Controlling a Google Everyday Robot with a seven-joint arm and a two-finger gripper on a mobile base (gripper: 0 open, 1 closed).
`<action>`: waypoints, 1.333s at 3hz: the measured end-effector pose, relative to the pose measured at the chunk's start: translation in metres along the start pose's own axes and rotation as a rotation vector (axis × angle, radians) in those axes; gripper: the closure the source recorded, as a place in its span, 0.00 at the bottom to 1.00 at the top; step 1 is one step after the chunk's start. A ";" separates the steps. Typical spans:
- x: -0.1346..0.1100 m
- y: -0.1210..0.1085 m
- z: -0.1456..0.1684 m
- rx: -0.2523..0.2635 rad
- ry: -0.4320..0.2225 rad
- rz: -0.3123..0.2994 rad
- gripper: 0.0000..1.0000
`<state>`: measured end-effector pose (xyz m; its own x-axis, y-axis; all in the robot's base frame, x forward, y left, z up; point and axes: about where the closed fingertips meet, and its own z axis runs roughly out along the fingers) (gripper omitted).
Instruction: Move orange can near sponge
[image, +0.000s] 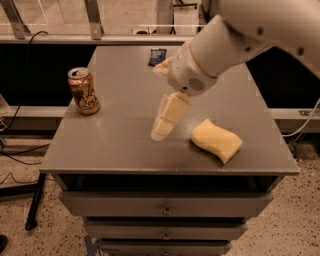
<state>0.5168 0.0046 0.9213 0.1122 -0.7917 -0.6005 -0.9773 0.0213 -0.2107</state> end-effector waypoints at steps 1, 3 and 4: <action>-0.075 -0.019 0.047 0.009 -0.128 -0.017 0.00; -0.079 -0.020 0.045 0.016 -0.153 -0.021 0.00; -0.086 -0.036 0.065 0.030 -0.238 -0.032 0.00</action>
Offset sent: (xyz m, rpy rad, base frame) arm 0.0143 0.0702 0.0092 0.0967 -0.0226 0.0440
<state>0.5535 0.1114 0.9305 0.1856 -0.6260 -0.7574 -0.9672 0.0196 -0.2532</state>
